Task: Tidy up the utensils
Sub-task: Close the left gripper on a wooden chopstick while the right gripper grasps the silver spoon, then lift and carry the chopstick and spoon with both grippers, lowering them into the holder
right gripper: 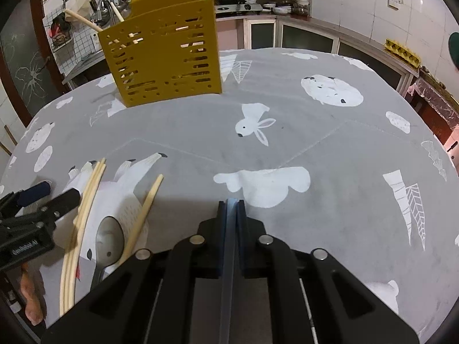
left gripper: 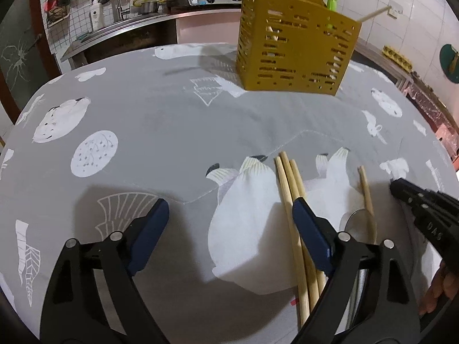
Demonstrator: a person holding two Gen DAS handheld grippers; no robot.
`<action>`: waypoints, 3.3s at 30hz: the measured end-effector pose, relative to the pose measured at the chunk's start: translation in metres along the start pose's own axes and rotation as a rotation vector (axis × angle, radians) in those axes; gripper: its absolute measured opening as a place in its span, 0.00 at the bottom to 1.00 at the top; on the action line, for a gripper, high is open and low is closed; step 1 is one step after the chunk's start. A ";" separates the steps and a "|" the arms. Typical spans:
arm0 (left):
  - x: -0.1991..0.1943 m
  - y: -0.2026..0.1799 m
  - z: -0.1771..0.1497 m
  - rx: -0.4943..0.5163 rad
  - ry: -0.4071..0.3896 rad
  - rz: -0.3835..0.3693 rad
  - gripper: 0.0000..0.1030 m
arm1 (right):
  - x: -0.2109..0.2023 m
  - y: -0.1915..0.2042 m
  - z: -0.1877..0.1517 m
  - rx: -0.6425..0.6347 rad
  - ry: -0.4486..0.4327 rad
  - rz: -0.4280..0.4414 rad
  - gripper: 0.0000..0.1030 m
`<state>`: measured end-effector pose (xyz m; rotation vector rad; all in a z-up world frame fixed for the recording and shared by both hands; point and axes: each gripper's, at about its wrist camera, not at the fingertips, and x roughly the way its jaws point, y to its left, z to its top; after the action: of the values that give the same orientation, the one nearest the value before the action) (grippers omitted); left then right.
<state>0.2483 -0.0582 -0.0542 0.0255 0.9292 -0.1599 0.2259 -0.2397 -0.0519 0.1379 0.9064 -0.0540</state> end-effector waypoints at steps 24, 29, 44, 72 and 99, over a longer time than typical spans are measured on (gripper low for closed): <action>0.016 -0.029 0.022 0.032 0.046 0.006 0.38 | 0.009 0.003 0.013 -0.032 0.037 -0.015 0.08; 0.020 -0.036 0.029 0.037 0.076 -0.018 0.15 | 0.011 0.002 0.016 -0.031 0.044 -0.011 0.07; 0.007 -0.027 0.025 -0.019 0.026 -0.091 0.05 | -0.001 -0.006 0.017 0.020 -0.014 0.021 0.07; -0.128 0.003 0.042 -0.015 -0.446 -0.044 0.04 | -0.088 0.002 0.037 -0.016 -0.417 0.114 0.07; -0.143 0.014 0.058 -0.016 -0.582 -0.033 0.04 | -0.093 0.001 0.068 -0.043 -0.541 0.109 0.07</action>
<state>0.2122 -0.0312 0.0942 -0.0494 0.3502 -0.1783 0.2221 -0.2497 0.0630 0.1240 0.3594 0.0297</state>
